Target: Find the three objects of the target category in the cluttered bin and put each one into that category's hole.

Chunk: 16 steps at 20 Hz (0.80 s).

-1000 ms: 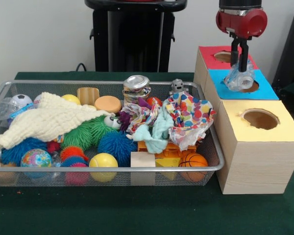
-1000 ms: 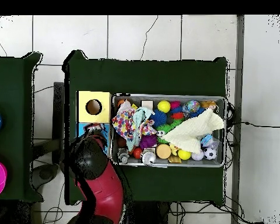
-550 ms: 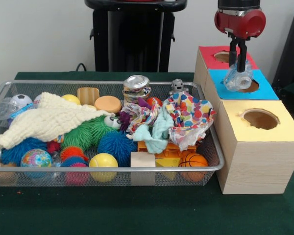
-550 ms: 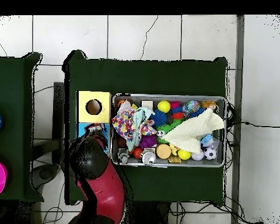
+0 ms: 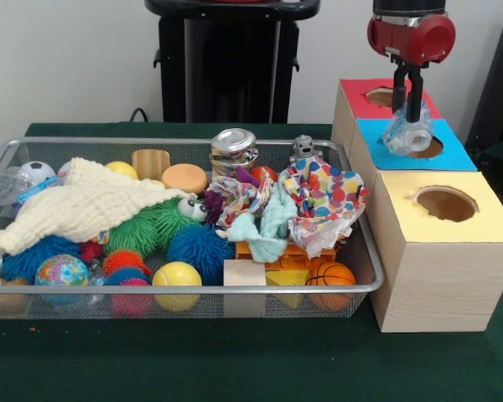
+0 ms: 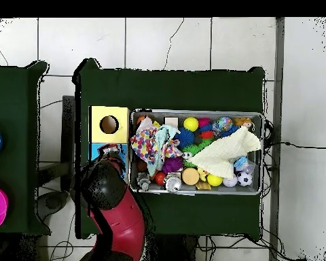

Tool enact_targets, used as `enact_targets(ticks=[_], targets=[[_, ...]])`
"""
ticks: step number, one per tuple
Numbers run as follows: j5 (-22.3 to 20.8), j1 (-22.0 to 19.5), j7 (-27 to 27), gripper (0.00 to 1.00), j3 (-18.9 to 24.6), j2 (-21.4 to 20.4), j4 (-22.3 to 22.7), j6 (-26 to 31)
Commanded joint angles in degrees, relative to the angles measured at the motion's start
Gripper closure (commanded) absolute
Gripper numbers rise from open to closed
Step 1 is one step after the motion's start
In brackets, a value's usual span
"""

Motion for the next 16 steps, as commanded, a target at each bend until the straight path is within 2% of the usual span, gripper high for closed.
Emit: enact_targets(ticks=[1, 7, 12, 16], targets=[[-0.55, -1.06, 17.71, 1.00, 7.64, -0.50, 4.55, 0.45], [0.23, -0.94, 16.50, 1.00, 8.00, -0.88, 5.22, -0.09], [3.46, -0.33, 14.09, 1.00, 9.10, -1.19, 6.13, -1.34], [2.51, -0.49, 14.10, 1.00, 9.21, -1.11, 6.36, -1.63]])
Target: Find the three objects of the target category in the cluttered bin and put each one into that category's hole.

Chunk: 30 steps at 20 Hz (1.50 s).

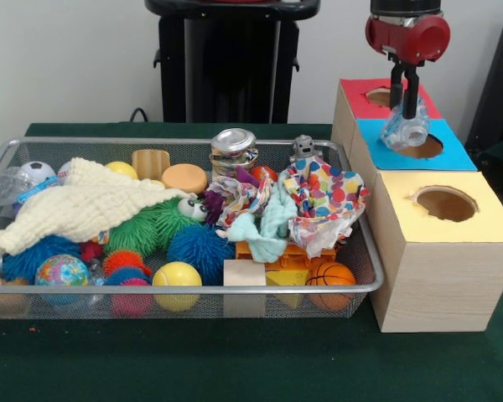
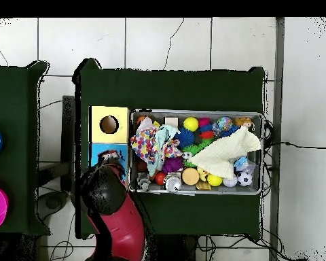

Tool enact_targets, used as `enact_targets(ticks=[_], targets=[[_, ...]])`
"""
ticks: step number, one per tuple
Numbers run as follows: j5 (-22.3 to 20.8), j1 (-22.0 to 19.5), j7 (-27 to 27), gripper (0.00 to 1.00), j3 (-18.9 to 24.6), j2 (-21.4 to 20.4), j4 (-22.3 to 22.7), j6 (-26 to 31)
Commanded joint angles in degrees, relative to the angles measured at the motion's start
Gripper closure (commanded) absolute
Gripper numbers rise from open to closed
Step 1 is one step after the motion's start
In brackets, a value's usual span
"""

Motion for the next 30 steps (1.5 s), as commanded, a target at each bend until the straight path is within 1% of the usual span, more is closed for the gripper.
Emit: enact_targets(ticks=[1, 5, 7, 11, 16, 19, 21, 22, 23, 28, 29, 30], targets=[[3.23, -0.51, 13.25, 1.00, 8.44, -0.09, 3.83, -1.95], [5.81, -0.28, 11.27, 1.00, 9.35, -0.11, 3.84, -3.13], [6.29, -0.24, 11.00, 1.00, 9.50, -0.07, 3.87, -3.45], [5.82, -0.57, 11.53, 1.00, 9.64, -0.22, 3.82, -2.95], [8.25, -0.33, 9.31, 1.00, 9.85, -0.14, 3.55, -3.35], [8.21, -0.31, 9.16, 1.00, 9.69, 0.00, 3.43, -3.34], [10.12, 0.16, 7.45, 1.00, 9.67, 0.20, 3.17, -3.74], [8.40, -0.05, 8.63, 1.00, 9.44, 0.26, 3.12, -3.87], [9.51, 0.15, 7.74, 1.00, 9.38, 0.35, 3.03, -4.08], [10.00, 0.37, 6.73, 1.00, 9.03, 0.60, 2.93, -4.35], [11.41, 0.57, 5.72, 1.00, 9.06, 0.63, 2.92, -4.21], [10.10, 0.31, 6.64, 1.00, 8.95, 0.56, 3.02, -4.10]])
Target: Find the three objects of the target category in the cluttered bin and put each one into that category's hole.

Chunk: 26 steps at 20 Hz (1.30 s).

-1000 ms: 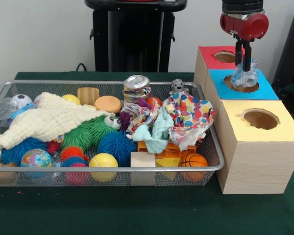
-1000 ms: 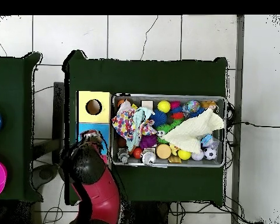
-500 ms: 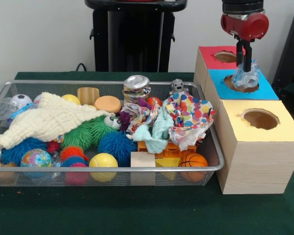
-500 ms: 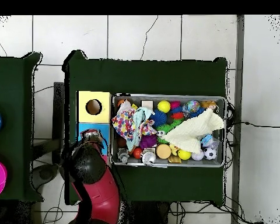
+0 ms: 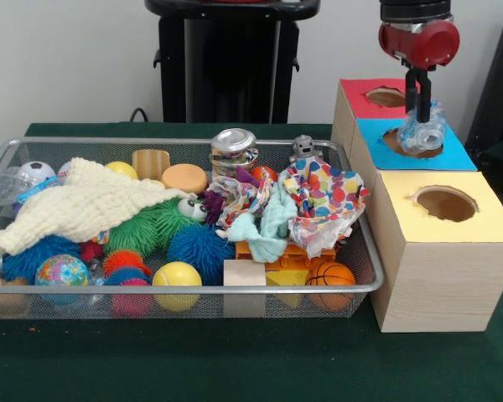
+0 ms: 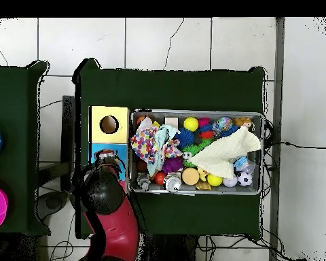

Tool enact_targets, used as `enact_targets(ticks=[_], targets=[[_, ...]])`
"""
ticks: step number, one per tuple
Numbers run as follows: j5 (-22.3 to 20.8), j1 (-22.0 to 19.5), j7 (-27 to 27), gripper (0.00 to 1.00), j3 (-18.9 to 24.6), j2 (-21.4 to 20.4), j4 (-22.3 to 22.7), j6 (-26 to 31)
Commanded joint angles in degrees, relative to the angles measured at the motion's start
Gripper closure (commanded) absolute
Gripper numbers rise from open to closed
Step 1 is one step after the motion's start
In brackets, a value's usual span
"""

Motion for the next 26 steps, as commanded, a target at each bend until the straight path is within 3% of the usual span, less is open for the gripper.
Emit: enact_targets(ticks=[1, 19, 20, 24, 26], targets=[[2.01, -0.25, 7.38, 1.00, 5.88, 1.06, 2.28, -4.11], [-6.79, -1.08, 13.17, 1.00, 3.52, 1.01, 2.68, -4.44], [-7.08, -1.10, 13.35, 0.00, 3.63, 0.93, 2.67, -4.59], [-9.55, -1.08, 14.97, 0.00, 2.63, 1.48, 2.17, -4.42], [-8.66, -1.27, 14.20, 0.00, 3.20, 1.19, 2.35, -4.92]])
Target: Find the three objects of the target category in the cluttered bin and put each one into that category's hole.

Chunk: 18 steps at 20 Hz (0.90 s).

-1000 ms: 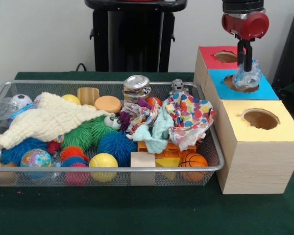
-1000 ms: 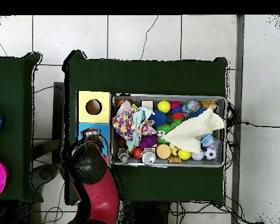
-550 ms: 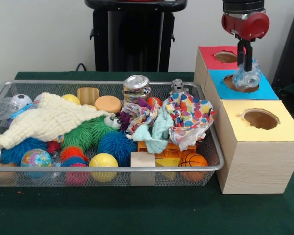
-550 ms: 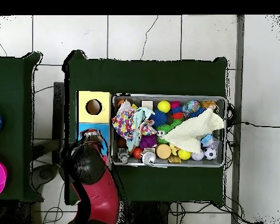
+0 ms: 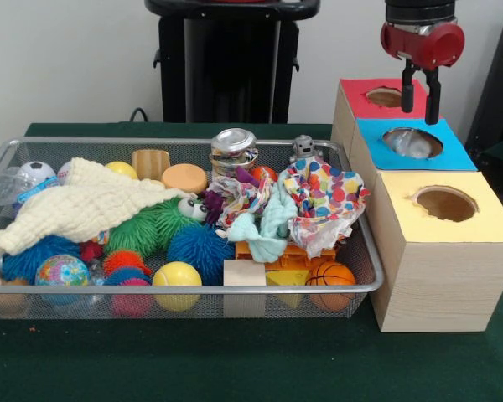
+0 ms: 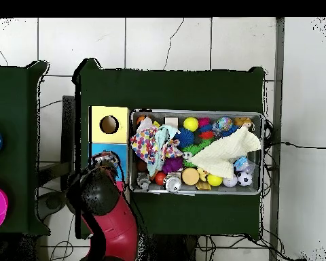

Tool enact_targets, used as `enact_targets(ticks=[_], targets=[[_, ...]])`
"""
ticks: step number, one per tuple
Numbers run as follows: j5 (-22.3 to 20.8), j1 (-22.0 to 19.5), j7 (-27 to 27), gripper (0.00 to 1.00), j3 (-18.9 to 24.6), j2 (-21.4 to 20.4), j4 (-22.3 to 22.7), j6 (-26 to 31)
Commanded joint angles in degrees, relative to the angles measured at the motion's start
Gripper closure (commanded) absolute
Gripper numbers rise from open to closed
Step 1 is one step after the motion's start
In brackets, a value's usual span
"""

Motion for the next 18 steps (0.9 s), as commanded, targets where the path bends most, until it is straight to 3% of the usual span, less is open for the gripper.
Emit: enact_targets(ticks=[1, 5, 9, 11, 18], targets=[[-2.89, -1.34, 14.23, 0.00, 3.29, 1.23, 2.34, -5.07], [-2.91, -1.54, 13.90, 0.00, 3.43, 1.10, 2.62, -5.69], [-8.58, -1.36, 17.69, 0.00, 0.11, 2.13, 1.27, -4.00], [-9.39, -1.76, 17.41, 0.00, -0.87, 1.72, 0.85, -4.34], [-18.18, -4.09, 20.84, 0.00, -6.94, 1.37, -3.11, 3.14]])
